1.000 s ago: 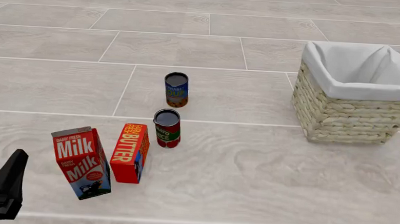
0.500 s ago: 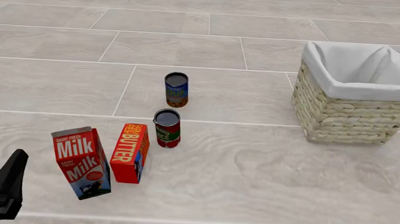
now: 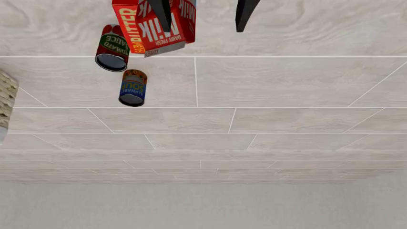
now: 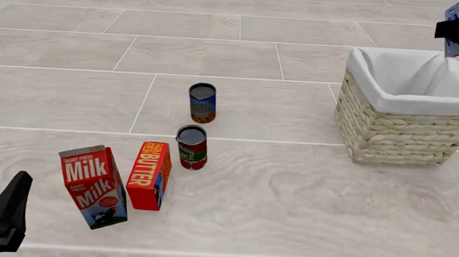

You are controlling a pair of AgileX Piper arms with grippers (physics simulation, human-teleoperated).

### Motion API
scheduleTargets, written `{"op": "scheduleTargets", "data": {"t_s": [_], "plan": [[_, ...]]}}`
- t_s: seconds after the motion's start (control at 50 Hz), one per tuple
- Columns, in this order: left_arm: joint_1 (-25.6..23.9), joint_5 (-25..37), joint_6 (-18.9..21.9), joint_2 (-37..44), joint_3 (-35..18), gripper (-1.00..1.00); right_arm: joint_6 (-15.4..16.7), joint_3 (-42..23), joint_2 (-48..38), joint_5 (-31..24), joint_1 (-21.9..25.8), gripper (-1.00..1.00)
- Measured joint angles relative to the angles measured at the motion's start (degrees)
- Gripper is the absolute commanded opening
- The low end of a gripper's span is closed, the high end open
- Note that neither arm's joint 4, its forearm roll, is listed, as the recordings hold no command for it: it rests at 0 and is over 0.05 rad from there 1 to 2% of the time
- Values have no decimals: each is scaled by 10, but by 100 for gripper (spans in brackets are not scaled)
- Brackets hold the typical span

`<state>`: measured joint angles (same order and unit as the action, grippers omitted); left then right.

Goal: Pick the cream cheese and place it in the basket.

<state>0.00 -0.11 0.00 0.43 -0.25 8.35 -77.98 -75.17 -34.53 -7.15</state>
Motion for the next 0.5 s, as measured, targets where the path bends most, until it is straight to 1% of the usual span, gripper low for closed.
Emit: {"op": "scheduleTargets", "data": {"t_s": [0.28,0.5], "plan": [[0,0,0,0,0,100,40,-63,-84,-52,-16,-100],[0,0,0,0,0,100,64,-88,-128,-70,-29,-100]]}}
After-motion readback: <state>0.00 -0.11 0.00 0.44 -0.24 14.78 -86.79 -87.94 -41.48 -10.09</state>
